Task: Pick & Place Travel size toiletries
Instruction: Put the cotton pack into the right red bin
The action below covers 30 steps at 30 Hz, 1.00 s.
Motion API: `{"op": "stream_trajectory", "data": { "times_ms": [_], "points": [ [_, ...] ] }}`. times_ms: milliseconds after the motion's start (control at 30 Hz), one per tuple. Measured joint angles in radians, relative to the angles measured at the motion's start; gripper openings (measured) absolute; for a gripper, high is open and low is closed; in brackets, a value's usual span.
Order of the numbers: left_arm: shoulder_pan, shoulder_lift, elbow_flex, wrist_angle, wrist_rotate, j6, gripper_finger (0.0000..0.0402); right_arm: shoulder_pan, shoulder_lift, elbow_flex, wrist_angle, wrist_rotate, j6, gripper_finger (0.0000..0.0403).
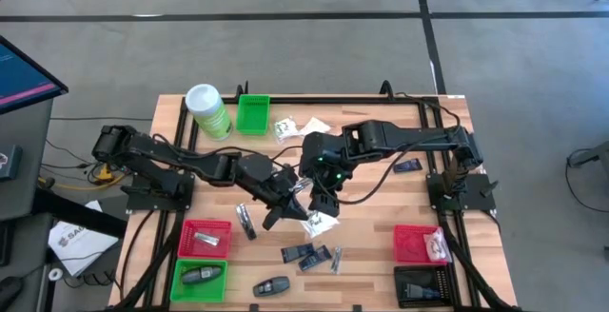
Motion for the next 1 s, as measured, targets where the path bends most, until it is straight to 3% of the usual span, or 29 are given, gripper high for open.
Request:
{"op": "stream_trajectory", "data": {
  "times_ms": [233, 400, 600, 700, 1000],
  "points": [
    [0.022, 0.000, 0.000, 0.030, 0.004, 0.000, 0.0006, -0.006, 0.000, 0.000, -0.014, 0.000, 0.000, 0.0161],
    [0.023, 0.000, 0.001, 0.037, 0.010, 0.000, 0.0006, -0.006, 0.000, 0.000, -0.022, 0.000, 0.000, 0.0108],
    [0.023, 0.000, 0.001, 0.037, 0.011, 0.000, 0.0006, -0.011, 0.000, 0.000, -0.024, 0.000, 0.000, 0.0016],
    [0.023, 0.000, 0.001, 0.036, 0.011, 0.000, 0.0010, -0.013, -0.001, 0.000, -0.026, 0.000, 0.001, 0.0008],
    [0.040, -0.031, 0.002, 0.011, -0.036, -0.046, 0.0111, -0.018, -0.001, 0.000, -0.026, 0.004, -0.016, 0.0002]
  ]
}}
